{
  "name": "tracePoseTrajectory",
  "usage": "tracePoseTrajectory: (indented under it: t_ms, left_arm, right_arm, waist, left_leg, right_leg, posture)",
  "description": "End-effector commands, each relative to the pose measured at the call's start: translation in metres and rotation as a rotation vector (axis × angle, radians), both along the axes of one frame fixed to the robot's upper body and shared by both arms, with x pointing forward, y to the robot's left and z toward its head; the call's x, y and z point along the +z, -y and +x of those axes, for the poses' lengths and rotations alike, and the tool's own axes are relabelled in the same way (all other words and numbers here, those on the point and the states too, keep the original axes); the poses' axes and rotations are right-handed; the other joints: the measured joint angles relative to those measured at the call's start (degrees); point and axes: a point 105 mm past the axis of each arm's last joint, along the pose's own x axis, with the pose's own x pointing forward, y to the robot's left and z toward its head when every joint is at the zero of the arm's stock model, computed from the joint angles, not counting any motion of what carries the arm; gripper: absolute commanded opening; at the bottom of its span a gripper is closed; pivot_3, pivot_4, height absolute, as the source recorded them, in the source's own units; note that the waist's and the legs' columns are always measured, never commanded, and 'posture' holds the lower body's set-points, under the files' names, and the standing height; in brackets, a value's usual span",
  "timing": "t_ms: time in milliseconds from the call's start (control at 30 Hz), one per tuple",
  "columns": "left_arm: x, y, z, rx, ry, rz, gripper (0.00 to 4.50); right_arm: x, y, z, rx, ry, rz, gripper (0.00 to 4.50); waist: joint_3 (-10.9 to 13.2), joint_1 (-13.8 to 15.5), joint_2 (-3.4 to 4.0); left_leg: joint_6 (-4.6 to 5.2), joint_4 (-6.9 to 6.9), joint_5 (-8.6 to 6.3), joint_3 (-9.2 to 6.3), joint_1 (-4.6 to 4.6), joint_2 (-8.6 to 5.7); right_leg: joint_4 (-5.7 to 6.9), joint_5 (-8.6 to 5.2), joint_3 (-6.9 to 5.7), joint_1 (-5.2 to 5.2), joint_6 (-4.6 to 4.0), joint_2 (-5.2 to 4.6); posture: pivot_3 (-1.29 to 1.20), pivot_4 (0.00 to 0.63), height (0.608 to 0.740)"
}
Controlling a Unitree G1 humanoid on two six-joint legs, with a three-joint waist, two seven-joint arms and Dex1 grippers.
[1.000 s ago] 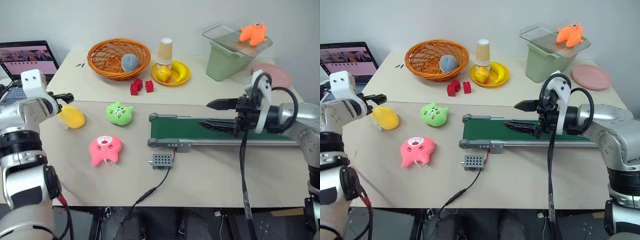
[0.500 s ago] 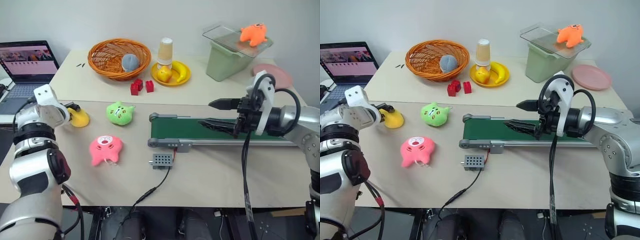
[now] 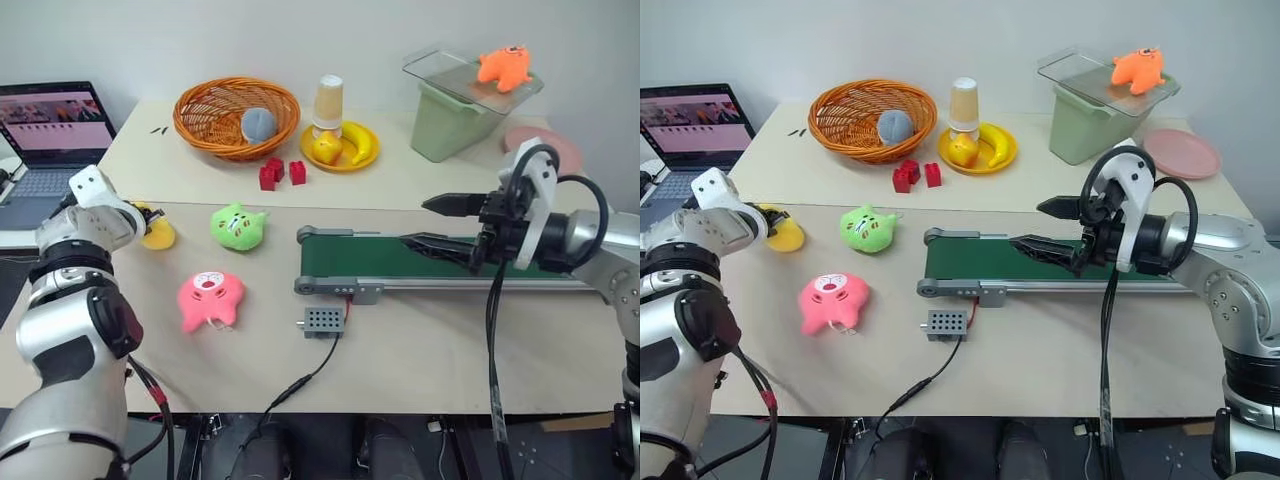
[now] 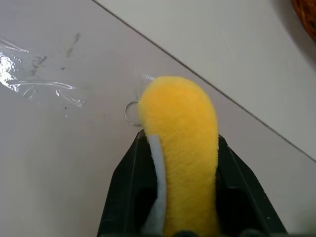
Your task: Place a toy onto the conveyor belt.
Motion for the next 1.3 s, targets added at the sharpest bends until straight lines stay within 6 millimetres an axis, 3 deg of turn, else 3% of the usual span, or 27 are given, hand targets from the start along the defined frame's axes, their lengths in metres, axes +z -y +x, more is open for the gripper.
tracePoseTrajectory:
  t_ms: [33, 100, 233, 333, 433, 567, 1033, 1300]
  left_arm:
    - [0.093, 0.031, 0.012, -0.167, 0.361, -0.011, 1.14]
    - [0.124, 0.057, 0.008, -0.301, 0.488, -0.011, 1.14]
    - [0.156, 0.108, -0.012, -0.551, 0.635, -0.037, 1.14]
    - [0.158, 0.145, -0.029, -0.716, 0.660, -0.073, 1.14]
    - [0.153, 0.180, -0.049, -0.853, 0.669, -0.121, 1.14]
    - [0.142, 0.208, -0.066, -0.957, 0.646, -0.153, 1.14]
    - [0.106, 0.248, -0.082, -0.981, 0.557, -0.371, 1.14]
    - [0.097, 0.258, -0.084, -0.953, 0.543, -0.418, 1.14]
  right_arm:
    - [0.011, 0.003, -0.005, -0.011, 0.040, -0.004, 4.50]
    - [0.011, 0.005, -0.005, -0.023, 0.034, 0.013, 4.50]
    - [0.007, 0.012, 0.002, -0.086, 0.004, 0.056, 4.50]
    - [-0.003, 0.015, 0.009, -0.147, -0.049, 0.107, 4.50]
    - [-0.004, 0.001, 0.012, -0.150, -0.120, 0.263, 4.50]
    - [0.002, -0.021, 0.014, -0.146, -0.199, 0.442, 4.50]
    - [0.012, -0.072, 0.004, -0.109, -0.428, 0.747, 4.50]
    - [0.014, -0.074, 0.002, -0.127, -0.443, 0.753, 4.50]
  waist:
    - [0.03, 0.20, -0.06]
    - [0.04, 0.19, -0.08]
    - [0.04, 0.11, -0.08]
    - [0.04, 0.07, -0.07]
    - [0.04, -0.17, -0.08]
    - [0.05, -0.47, -0.07]
    - [0.04, -0.56, -0.06]
    - [0.04, -0.50, -0.05]
  left_leg:
    - [0.00, 0.02, 0.00, 0.00, -0.04, 0.00]
    - [0.00, 0.07, 0.00, 0.01, -0.15, 0.00]
    - [0.00, 0.08, 0.00, 0.04, -0.27, -0.03]
    - [0.00, 0.08, 0.00, 0.03, -0.20, -0.03]
    - [-0.04, 0.06, 0.03, 0.02, 0.03, 0.00]
    - [-0.15, 0.07, 0.10, -0.05, 0.15, 0.09]
    - [-0.15, -0.03, 0.10, -0.06, 0.16, 0.01]
    - [-0.13, -0.04, 0.09, -0.05, 0.16, -0.02]
  right_leg:
    - [0.00, 0.00, -0.03, -0.01, 0.00, 0.00]
    - [-0.01, 0.01, -0.07, -0.06, 0.01, 0.00]
    - [-0.05, 0.03, -0.06, -0.16, 0.03, 0.00]
    - [-0.03, 0.03, -0.04, -0.12, 0.04, 0.00]
    - [0.00, 0.03, 0.01, 0.06, 0.04, 0.02]
    - [0.10, 0.05, 0.09, 0.08, 0.00, 0.04]
    - [0.07, 0.07, 0.13, 0.10, -0.04, 0.09]
    - [0.03, 0.07, 0.14, 0.11, -0.04, 0.14]
  posture:
    - [0.00, 0.150, 0.734]
    - [0.00, 0.150, 0.734]
    - [0.00, 0.150, 0.734]
    - [0.00, 0.150, 0.734]
    - [0.00, 0.150, 0.734]
    - [0.00, 0.150, 0.734]
    - [0.00, 0.150, 0.734]
    - [0.00, 0.150, 0.734]
